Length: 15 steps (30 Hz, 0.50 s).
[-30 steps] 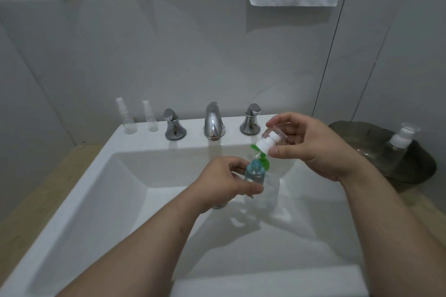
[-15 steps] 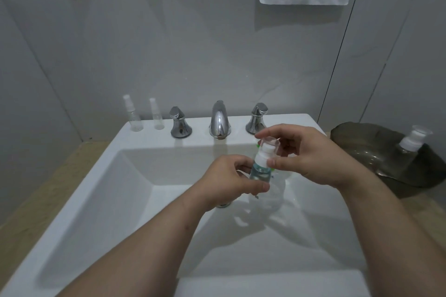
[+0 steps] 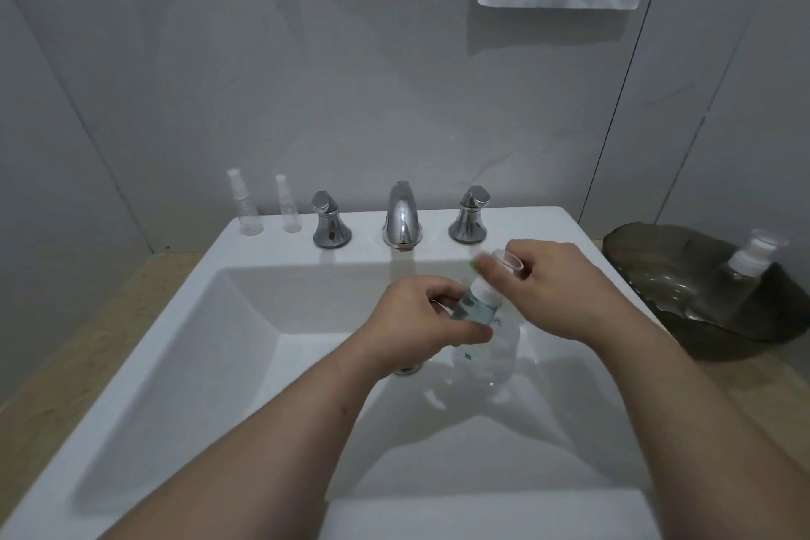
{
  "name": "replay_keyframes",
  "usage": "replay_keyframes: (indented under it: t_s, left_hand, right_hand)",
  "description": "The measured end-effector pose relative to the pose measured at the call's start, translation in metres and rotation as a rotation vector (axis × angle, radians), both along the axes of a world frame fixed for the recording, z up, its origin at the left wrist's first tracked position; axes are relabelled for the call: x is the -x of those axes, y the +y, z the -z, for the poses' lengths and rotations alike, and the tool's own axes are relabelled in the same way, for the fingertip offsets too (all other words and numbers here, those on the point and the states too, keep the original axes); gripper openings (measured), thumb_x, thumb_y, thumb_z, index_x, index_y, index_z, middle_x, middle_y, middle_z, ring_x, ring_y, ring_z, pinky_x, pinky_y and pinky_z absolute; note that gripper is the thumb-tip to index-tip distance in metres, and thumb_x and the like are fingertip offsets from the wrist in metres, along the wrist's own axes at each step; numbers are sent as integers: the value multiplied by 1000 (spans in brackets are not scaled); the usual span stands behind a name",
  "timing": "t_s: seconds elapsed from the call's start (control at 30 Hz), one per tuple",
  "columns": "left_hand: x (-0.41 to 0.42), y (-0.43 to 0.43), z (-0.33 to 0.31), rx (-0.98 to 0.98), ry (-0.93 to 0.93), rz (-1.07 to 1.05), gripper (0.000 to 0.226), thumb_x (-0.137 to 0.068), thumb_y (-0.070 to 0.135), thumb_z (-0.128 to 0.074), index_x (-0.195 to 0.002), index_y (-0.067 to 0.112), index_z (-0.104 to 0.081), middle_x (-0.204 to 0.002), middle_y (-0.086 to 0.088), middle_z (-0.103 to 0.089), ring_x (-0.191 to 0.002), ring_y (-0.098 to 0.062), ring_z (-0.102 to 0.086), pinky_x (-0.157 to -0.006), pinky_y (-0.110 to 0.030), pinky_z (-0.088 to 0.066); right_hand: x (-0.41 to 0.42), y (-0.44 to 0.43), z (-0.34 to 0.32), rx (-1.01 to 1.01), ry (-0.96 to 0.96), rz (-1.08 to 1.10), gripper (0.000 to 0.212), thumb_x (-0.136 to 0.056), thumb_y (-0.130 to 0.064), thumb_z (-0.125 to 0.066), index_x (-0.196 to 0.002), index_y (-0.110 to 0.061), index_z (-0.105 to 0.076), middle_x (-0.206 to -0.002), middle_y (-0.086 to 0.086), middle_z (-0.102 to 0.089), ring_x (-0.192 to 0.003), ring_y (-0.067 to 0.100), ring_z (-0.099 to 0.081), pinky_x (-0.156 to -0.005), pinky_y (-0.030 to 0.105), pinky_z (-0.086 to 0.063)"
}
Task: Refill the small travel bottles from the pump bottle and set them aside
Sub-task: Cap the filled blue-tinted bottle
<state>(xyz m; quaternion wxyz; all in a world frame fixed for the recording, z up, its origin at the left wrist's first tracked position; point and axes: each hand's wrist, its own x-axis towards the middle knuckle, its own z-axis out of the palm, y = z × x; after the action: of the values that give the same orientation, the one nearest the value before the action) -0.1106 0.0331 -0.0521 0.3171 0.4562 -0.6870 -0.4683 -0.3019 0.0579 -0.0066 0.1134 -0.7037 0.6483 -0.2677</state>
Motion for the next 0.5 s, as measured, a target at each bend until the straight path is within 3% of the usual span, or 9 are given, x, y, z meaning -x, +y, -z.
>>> replay_keyframes:
  t_s: [0.03,0.07,0.13,0.2,0.23,0.3,0.37,0.43,0.5]
  left_hand:
    - [0,0,0,-2,5,-1,33,-70,20,-94,-99,21,-80,-65,13,-69,-60,-9,-60,-68,-27,-50]
    - [0,0,0,0,2,-5,32,-69,21,-94,-98,22,-80,-67,11,-70,-62,-10,-61,-70,-29,-52]
    - [-1,0,0,8,3,-13,31,-68,22,-95,-96,24,-80,-69,10,-71,-64,-11,-62,-72,-31,-53]
    - [-1,-1,0,6,8,-19,31,-68,22,-95,-95,24,-80,-68,12,-69,-63,-9,-61,-69,-27,-51]
    - [-2,-1,0,6,3,-18,30,-68,22,-95,-94,24,-80,-65,15,-67,-61,-7,-59,-66,-25,-48]
    - [-1,0,0,14,-10,-7,30,-68,20,-94,-95,23,-80,-61,18,-62,-55,-4,-53,-62,-20,-42]
    - [-1,1,-1,9,-4,-9,30,-69,20,-94,-95,23,-80,-63,17,-64,-57,-5,-54,-64,-21,-43]
    - [-1,0,-1,8,7,-18,29,-68,20,-94,-93,24,-81,-66,13,-68,-61,-7,-59,-66,-23,-47]
    - [-1,0,-1,4,12,-22,29,-68,20,-95,-93,25,-81,-66,13,-68,-61,-8,-60,-66,-23,-48]
  right_hand:
    - [3,-1,1,18,-71,-5,82,-67,-103,-27,-74,-26,-55,-72,-7,-61,-66,13,-56,-61,35,-44]
    - [6,-1,0,24,-188,-31,71,-72,-99,-36,-84,-32,-60,-83,-10,-66,-71,14,-60,-64,36,-49]
    - [9,0,-2,5,-352,-143,35,-79,-68,-70,-102,-43,-63,-103,-15,-70,-78,17,-63,-71,35,-56]
    - [7,0,0,14,-343,-230,35,-81,-36,-84,-108,-42,-63,-102,-12,-71,-75,17,-61,-66,24,-52]
    - [5,-1,2,32,-308,-219,36,-81,-36,-86,-108,-40,-62,-95,-9,-69,-69,12,-58,-62,18,-47]
    - [-1,-1,3,42,-268,-138,39,-80,-56,-79,-108,-38,-59,-82,-8,-61,-62,2,-54,-56,14,-40]
    - [0,-2,4,-7,-293,-100,50,-77,-76,-61,-112,-40,-55,-88,-6,-62,-65,1,-55,-59,18,-40]
    - [3,-4,4,-17,-376,-130,44,-83,-69,-63,-117,-42,-54,-105,-5,-65,-66,4,-56,-65,24,-43]
    - [4,-3,4,-8,-379,-174,43,-86,-43,-80,-120,-41,-53,-105,-5,-65,-62,5,-54,-62,20,-45]
